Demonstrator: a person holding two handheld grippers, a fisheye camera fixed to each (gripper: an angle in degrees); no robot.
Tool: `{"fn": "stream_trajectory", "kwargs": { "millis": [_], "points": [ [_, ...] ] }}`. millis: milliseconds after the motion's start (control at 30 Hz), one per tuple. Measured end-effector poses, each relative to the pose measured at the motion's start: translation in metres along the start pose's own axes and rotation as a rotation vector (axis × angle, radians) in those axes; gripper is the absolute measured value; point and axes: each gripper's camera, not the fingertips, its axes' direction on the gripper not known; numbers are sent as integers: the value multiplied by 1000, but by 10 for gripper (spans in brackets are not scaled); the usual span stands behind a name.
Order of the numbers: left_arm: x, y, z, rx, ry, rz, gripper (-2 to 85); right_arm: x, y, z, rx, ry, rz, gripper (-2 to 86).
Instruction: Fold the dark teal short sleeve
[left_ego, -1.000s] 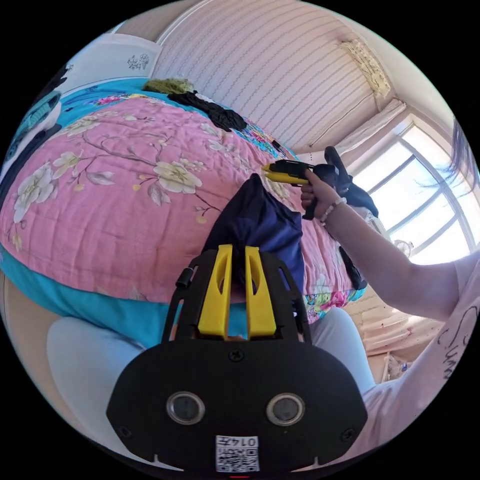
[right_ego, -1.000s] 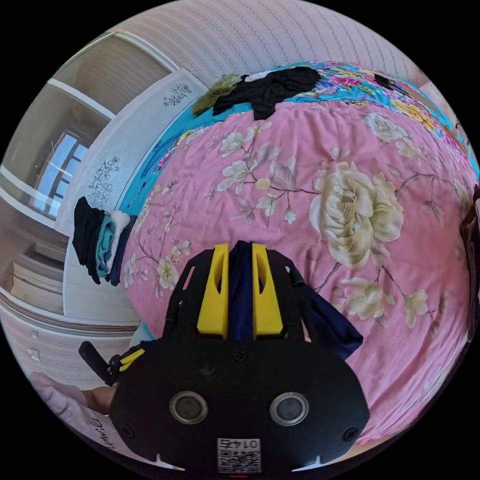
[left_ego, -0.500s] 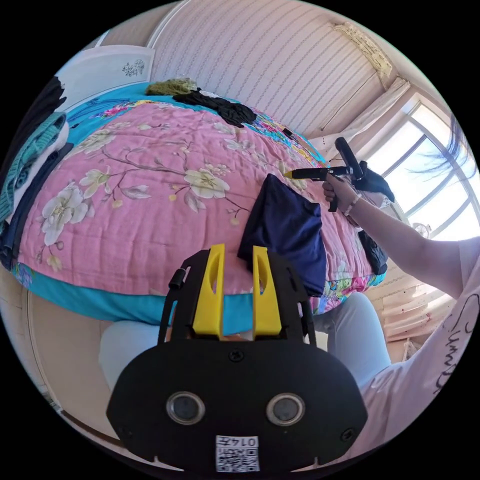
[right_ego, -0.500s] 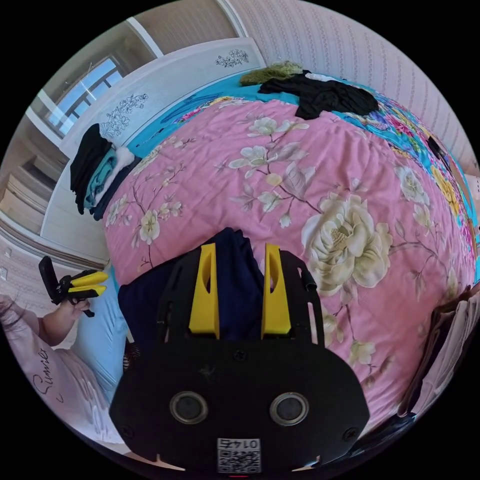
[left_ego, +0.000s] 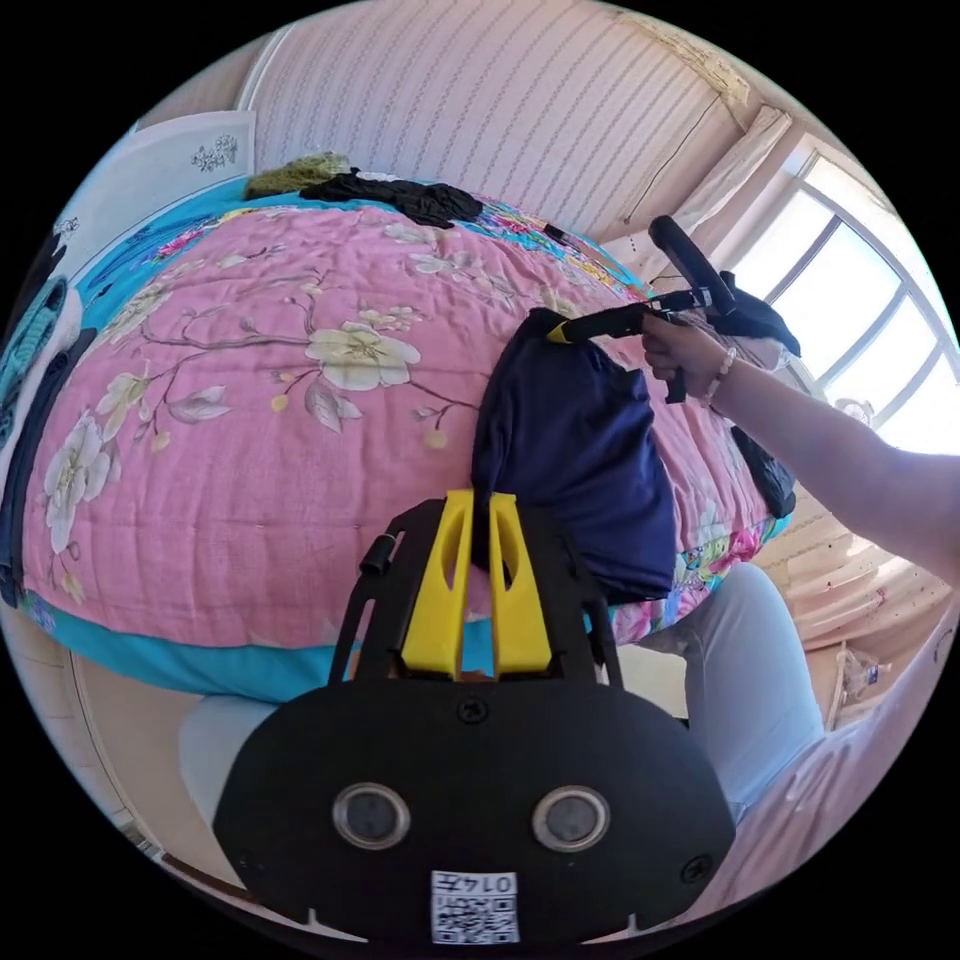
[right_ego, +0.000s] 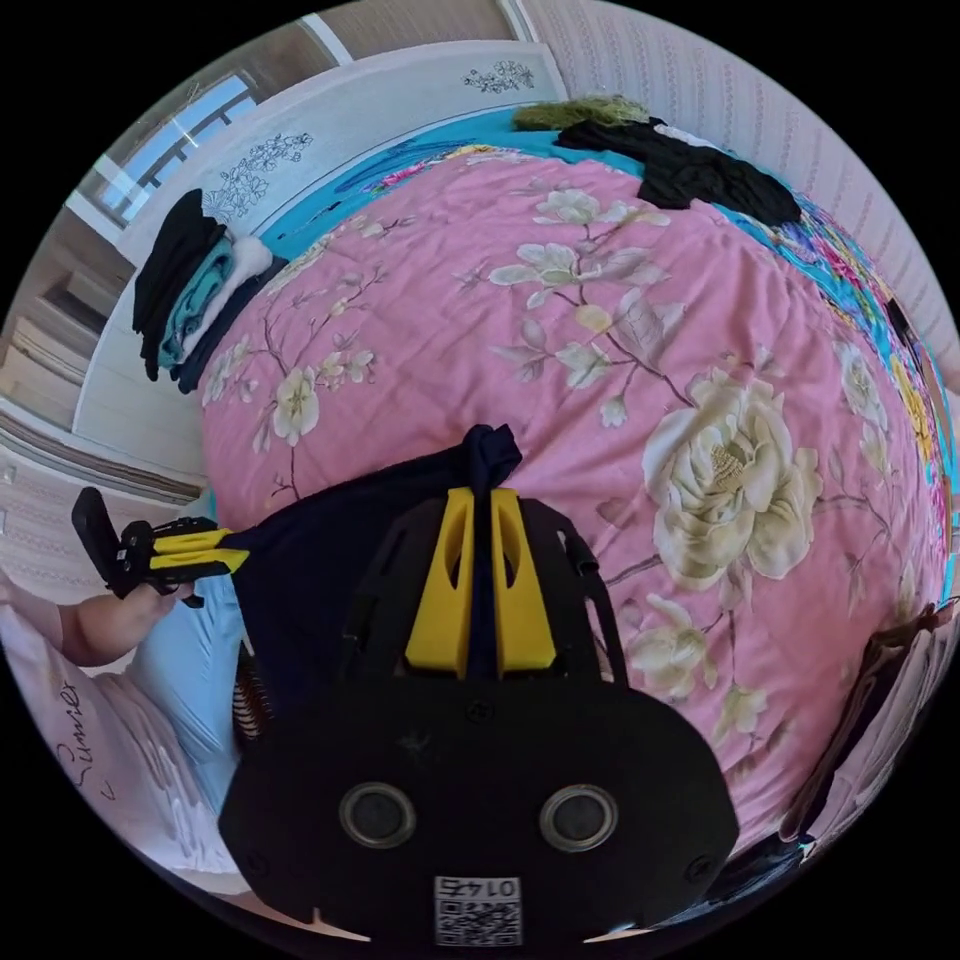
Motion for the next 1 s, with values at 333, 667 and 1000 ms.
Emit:
{"fn": "stream_trajectory", "kwargs": {
  "millis": [333, 667, 1000],
  "points": [
    [14, 63, -191, 304, -42, 91, 0, -149, 60, -88, 455, -62, -240, 1],
    [-57, 122, -373, 544, -320, -36, -2, -344, -55, -54, 518, -188, -524, 1],
    [-269, 93, -484, 680, -581, -471, 29, -574, -330, 69, 326, 17, -705, 34]
  ]
}}
